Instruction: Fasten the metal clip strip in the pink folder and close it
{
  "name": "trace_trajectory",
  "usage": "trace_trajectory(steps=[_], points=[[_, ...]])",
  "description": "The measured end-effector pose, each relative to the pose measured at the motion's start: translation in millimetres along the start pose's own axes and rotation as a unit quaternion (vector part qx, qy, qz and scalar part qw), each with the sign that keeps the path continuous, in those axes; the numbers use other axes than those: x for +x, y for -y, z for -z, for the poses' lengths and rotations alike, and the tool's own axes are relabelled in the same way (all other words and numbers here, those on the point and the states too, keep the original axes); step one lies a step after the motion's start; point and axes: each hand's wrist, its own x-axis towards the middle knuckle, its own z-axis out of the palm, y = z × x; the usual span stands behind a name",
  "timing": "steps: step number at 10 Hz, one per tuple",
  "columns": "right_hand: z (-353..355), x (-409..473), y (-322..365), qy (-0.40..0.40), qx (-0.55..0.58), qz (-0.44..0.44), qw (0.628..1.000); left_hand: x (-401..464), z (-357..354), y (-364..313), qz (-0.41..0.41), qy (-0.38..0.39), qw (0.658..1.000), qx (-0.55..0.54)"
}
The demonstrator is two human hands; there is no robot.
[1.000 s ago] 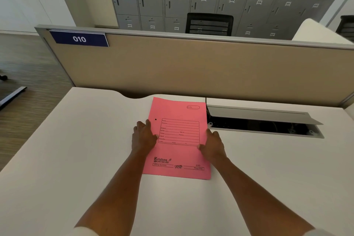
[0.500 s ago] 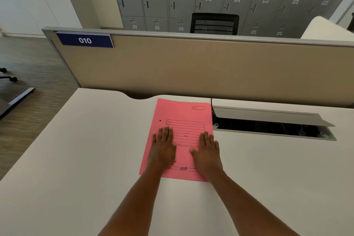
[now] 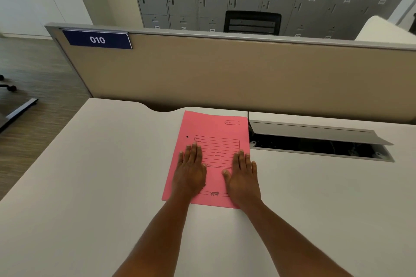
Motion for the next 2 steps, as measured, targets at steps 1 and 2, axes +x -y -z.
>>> trace_trajectory(steps=[1,2], points=[[5,0,0,0.014,0.006,0.001,1.0,-3,8,-6,0.004,0.007,1.0,-0.002],[22,5,5,0.013,0.012,0.014,1.0,2,28,-17,-0.006,-0.002,1.0,-0.002]])
